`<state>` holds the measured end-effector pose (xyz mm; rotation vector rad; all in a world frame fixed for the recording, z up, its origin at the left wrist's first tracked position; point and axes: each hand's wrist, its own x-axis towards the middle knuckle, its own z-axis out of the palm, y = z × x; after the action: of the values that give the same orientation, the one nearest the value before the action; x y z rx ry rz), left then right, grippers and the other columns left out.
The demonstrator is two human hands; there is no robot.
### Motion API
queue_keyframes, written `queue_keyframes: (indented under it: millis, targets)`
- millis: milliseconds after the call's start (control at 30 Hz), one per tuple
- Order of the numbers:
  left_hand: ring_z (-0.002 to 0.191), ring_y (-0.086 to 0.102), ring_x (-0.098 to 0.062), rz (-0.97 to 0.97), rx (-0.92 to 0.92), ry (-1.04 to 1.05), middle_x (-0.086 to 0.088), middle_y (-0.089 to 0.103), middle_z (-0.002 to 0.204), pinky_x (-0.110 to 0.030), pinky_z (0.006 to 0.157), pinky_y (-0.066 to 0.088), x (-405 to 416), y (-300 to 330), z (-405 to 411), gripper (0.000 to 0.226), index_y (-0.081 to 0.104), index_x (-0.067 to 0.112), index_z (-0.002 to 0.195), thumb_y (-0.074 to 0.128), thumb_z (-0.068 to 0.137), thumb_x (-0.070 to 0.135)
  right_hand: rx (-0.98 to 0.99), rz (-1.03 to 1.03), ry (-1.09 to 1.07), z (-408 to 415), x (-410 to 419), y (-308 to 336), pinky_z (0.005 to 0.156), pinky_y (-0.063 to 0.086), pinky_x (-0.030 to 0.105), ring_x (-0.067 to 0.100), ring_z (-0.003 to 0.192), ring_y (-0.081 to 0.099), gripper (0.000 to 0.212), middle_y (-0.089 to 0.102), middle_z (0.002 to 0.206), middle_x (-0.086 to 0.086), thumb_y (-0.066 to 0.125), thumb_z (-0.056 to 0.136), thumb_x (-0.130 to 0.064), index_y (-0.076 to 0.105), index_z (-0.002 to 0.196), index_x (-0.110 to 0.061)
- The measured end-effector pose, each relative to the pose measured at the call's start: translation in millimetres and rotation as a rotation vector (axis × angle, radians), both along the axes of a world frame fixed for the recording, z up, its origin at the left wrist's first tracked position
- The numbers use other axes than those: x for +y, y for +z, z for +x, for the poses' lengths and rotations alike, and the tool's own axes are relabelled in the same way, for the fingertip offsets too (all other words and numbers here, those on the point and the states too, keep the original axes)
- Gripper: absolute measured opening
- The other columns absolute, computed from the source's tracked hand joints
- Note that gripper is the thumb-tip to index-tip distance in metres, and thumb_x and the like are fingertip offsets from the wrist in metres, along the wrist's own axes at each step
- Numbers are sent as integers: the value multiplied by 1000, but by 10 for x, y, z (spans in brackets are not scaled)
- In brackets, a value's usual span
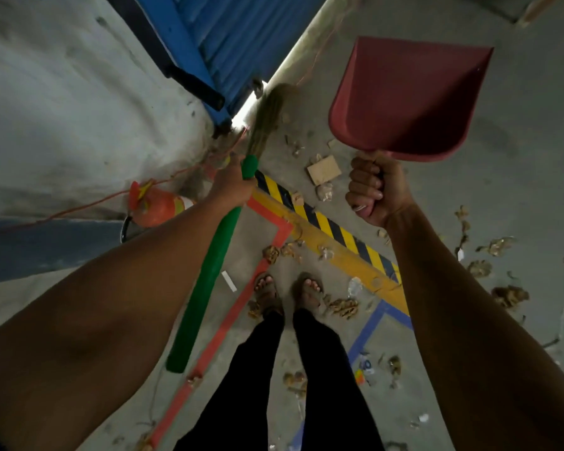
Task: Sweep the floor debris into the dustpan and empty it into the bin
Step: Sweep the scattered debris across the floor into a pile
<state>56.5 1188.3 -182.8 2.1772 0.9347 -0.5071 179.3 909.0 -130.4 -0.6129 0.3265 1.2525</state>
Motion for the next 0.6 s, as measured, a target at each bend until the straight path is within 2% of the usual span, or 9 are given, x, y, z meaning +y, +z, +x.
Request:
queue_keyframes:
  millis: [100,200,300,367,400,433,467,533,600]
  targets:
    - [75,65,-21,17,-17,14,-2,60,117,-20,44,38,132,-490,229,69,35,29,155,68,94,26,8,0,-13,131,123,-458,37,12,22,7,31,17,39,17,44,-10,47,96,-23,23,65,-28]
    - [79,68,-23,5,-21,37,-6,64,114,-24,49,44,248,-1193,462,70,34,33,157,65,96,19,19,18,-23,231,220,-1013,38,11,23,8,32,14,40,16,44,-10,42,99,-23,26,63,-28]
    - [95,68,-30,70,-20,14,-8,63,116,-31,68,50,315,-1933,704,68,35,25,158,64,97,17,43,63,-36,331,247,-1689,39,11,23,8,33,15,39,17,45,-10,41,99,-24,27,63,-27]
    - [108,66,-34,112,23,-25,-12,61,125,-23,68,47,317,-2384,800,63,35,17,157,62,100,19,54,76,-53,337,218,-2077,39,11,23,7,32,16,40,18,45,-10,43,99,-24,26,64,-27]
    - [106,67,-34,100,39,-16,-11,59,127,-20,60,46,309,-2692,839,65,33,17,159,62,100,19,58,74,-62,330,183,-2286,39,10,23,7,32,16,40,18,45,-10,44,99,-24,26,64,-27]
    - [101,69,-35,54,47,32,-11,60,132,-24,59,51,284,-2984,876,70,29,22,161,62,100,19,60,67,-73,317,138,-2493,40,9,23,8,32,15,40,18,45,-10,45,98,-24,25,64,-27]
    - [96,72,-35,-9,59,80,-13,63,132,-33,63,59,241,-3252,892,74,26,27,162,63,99,19,64,60,-86,291,85,-2691,40,8,24,8,32,15,39,19,44,-10,45,98,-23,25,64,-27]
    - [82,73,-33,-114,80,118,-18,70,117,-42,70,62,135,-3668,851,74,25,28,162,62,99,18,86,33,-113,220,-19,-3017,41,7,24,8,32,15,40,21,44,-9,45,98,-23,24,65,-27]
    - [70,68,-27,-208,121,60,-16,70,103,-39,62,56,-10,-3933,743,70,25,25,162,59,102,15,112,-5,-137,149,-121,-3291,40,6,24,7,31,16,41,20,44,-9,45,99,-23,22,65,-27]
